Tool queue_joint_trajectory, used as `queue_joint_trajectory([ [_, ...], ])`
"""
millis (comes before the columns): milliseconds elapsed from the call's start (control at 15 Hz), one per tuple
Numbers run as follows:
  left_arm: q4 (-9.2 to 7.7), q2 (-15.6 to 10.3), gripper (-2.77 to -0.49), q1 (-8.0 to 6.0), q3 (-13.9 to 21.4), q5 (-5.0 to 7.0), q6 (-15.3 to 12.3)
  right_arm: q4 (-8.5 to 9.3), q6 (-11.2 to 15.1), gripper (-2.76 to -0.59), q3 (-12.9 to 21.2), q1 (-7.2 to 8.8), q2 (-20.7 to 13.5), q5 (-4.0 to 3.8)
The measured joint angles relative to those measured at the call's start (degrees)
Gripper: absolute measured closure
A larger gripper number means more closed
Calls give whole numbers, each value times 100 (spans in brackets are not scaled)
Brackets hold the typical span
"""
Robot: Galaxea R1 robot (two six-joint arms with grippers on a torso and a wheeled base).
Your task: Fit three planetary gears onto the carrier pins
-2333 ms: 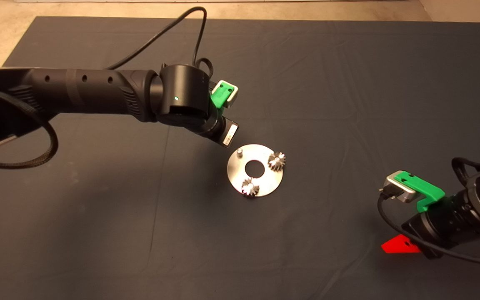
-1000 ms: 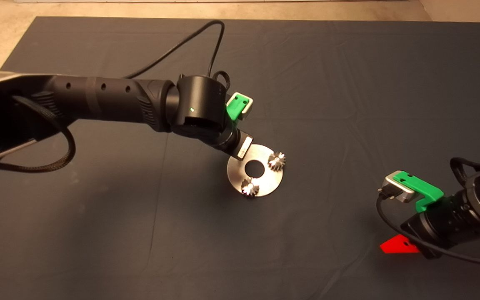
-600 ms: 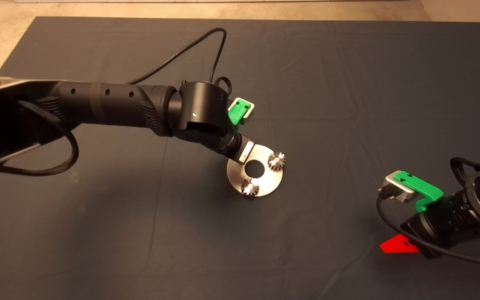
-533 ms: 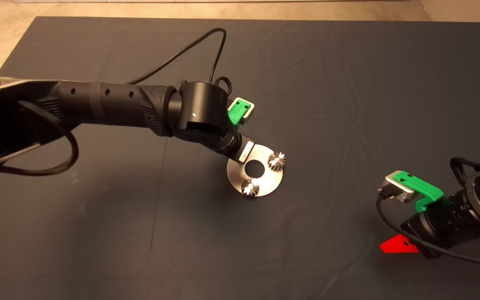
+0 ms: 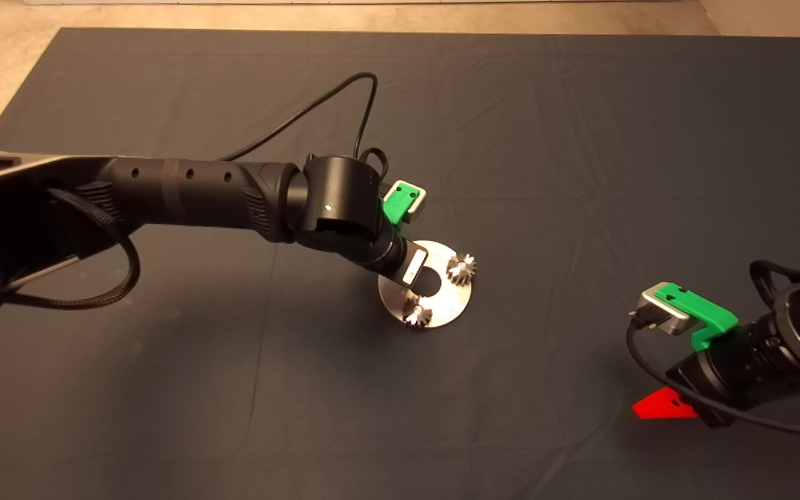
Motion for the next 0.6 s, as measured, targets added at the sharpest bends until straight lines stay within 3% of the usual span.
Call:
queue_joint_trajectory([
  [400, 0, 0, -57, -3, -40, -19, 18, -2, -2, -176, -5, 0, 1, 2],
  [600, -1, 44, -57, -18, -160, -95, 101, -2, -2, -176, -13, 0, 1, 6],
])
